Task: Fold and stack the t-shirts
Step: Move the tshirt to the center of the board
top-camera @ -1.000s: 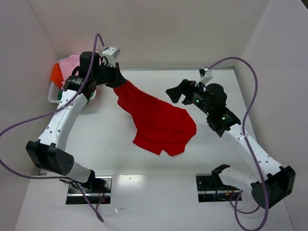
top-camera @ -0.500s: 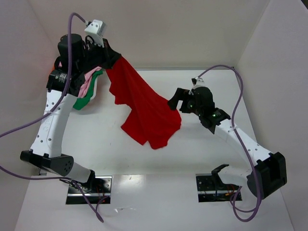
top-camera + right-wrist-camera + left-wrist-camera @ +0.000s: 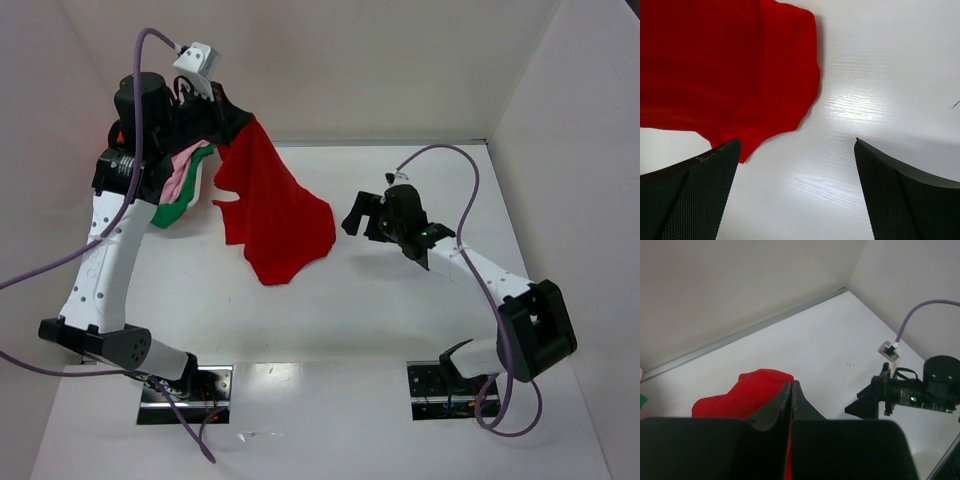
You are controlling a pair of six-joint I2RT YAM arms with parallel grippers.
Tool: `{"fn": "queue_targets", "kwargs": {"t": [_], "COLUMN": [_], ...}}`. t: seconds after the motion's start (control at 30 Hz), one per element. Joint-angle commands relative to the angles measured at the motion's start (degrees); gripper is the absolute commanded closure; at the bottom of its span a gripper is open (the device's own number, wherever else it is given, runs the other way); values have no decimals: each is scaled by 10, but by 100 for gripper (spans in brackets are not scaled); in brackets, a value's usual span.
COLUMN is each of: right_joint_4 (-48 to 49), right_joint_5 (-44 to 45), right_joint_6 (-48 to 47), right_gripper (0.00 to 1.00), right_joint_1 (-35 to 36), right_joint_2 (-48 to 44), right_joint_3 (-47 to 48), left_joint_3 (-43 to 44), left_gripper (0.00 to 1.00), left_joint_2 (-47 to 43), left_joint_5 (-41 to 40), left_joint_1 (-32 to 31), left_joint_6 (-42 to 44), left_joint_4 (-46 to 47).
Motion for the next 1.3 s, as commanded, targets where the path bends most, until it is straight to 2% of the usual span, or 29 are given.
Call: {"fn": "queue_targets", "kwargs": {"t": [0.0,0.17,0.43,0.57,0.83,1.0,1.27], "right_joint_4": [52,76,69,62,42,42,42], "right_joint_5": [-11,-46,0,0,13,1,-4], "right_joint_6": [6,1,-12,-18,-18,-18,-18], "right_gripper": [1,1,5,10,14,23,28], "right_joint_1": [4,9,25,25,30,30,41], "right_joint_2": [41,112,208,244,302,325,349], "right_joint_3": [22,59,114,137,188,199,210], "left_joint_3": [-22,-90,-131,-136,-142,-147,-152], "left_gripper": [100,100,100,100,100,100,100], "left_joint_2": [-41,-77,-105,-105,-110,-115,-126], "left_joint_5": [31,29,-16,-21,-39,-55,-74], "left_joint_1": [-1,-1,-1,-1,-1,-1,-1], "left_joint_6": [0,0,5,5,11,16,21], "left_joint_4": [21,16,3,3,-2,-2,-2]}}
